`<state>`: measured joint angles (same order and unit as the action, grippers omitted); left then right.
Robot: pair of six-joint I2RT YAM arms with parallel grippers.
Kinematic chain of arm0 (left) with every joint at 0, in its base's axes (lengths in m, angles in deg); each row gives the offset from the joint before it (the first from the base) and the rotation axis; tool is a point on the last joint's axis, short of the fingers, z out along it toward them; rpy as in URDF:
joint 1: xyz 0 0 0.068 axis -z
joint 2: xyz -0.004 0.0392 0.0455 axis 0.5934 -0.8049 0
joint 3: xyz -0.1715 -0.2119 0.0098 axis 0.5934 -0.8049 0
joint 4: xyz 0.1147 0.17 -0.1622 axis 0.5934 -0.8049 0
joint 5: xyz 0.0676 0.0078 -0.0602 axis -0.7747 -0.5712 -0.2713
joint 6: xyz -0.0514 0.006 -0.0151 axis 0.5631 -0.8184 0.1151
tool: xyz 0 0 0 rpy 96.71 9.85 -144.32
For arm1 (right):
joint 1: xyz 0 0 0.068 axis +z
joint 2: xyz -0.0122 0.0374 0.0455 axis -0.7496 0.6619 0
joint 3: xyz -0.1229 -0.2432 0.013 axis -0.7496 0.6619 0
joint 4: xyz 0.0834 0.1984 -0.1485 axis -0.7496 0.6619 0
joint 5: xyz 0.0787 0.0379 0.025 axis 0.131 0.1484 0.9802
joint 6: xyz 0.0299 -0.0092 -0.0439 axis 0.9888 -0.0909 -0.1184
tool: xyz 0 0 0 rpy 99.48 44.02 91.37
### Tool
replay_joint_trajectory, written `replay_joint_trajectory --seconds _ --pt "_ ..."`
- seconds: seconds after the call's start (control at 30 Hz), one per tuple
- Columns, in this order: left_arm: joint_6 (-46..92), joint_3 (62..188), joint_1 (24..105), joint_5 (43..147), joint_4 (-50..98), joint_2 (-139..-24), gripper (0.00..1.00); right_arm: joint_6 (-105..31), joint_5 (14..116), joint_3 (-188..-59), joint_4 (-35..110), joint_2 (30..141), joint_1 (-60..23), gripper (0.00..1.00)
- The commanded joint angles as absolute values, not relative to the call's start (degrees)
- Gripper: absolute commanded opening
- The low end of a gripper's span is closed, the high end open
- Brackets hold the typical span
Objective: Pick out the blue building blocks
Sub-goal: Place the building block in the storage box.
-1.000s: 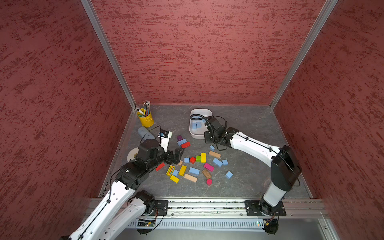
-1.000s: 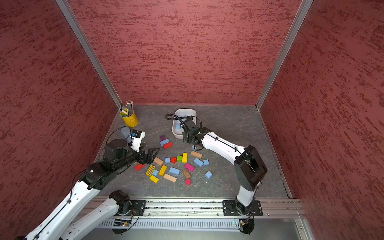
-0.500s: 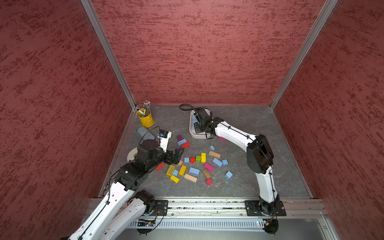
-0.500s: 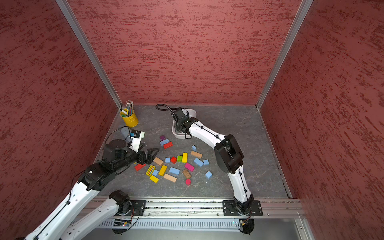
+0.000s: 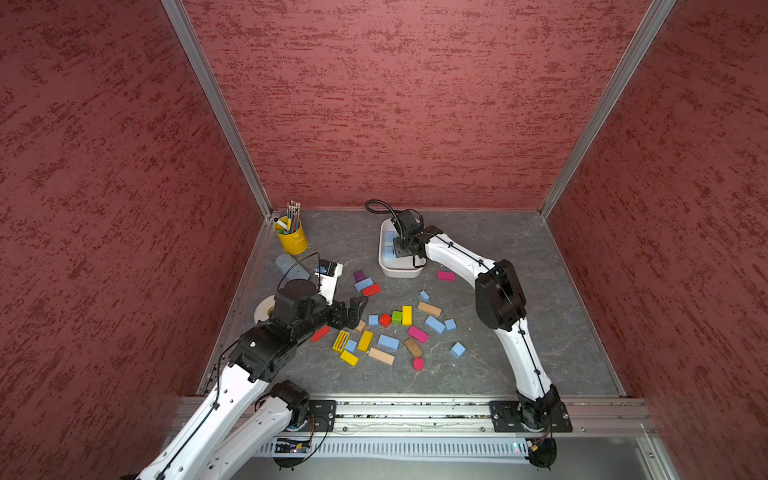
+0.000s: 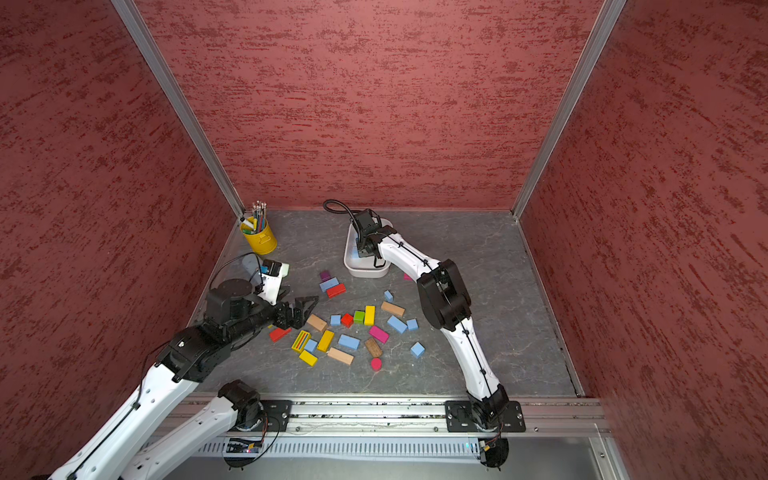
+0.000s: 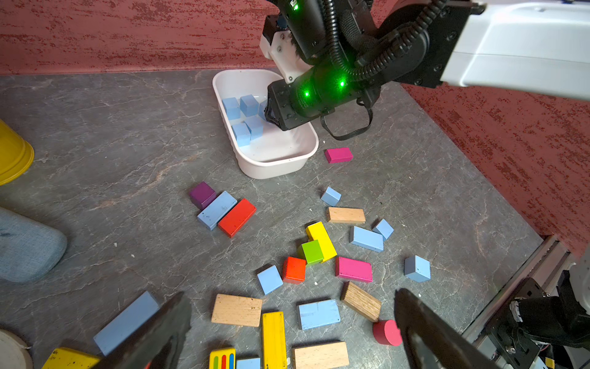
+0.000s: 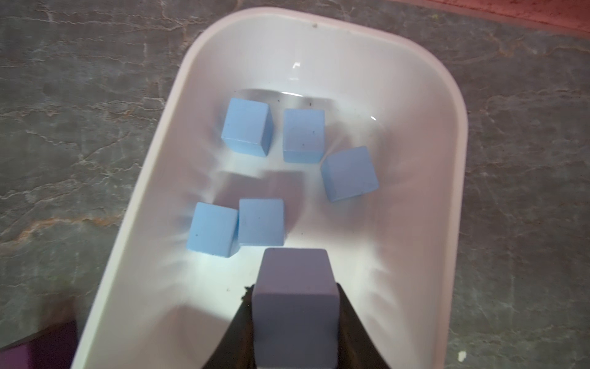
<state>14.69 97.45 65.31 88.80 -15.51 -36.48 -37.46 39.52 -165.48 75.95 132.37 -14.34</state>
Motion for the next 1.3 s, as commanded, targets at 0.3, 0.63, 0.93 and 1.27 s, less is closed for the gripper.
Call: replay_joint_trajectory --seconds 0.3,0.63,0.93,1.27 --pt "15.1 96.9 65.5 88.8 -14.8 -35.9 1.0 -35.2 39.5 -173.5 78.0 139.4 -17.0 0.1" --pt "15.1 96.9 65.5 88.5 -14.8 -35.9 1.0 -33.8 41.3 -180.4 77.6 144.8 -18.9 0.11" --pt "14.8 97.0 65.4 88.8 -14.4 -36.4 1.0 -32.3 41.7 -183.0 75.9 146.7 -20.2 0.14" --pt "15.0 96.9 65.3 89.1 -14.4 -35.8 1.0 -31.5 43.9 -184.5 75.4 145.0 -20.2 0.15"
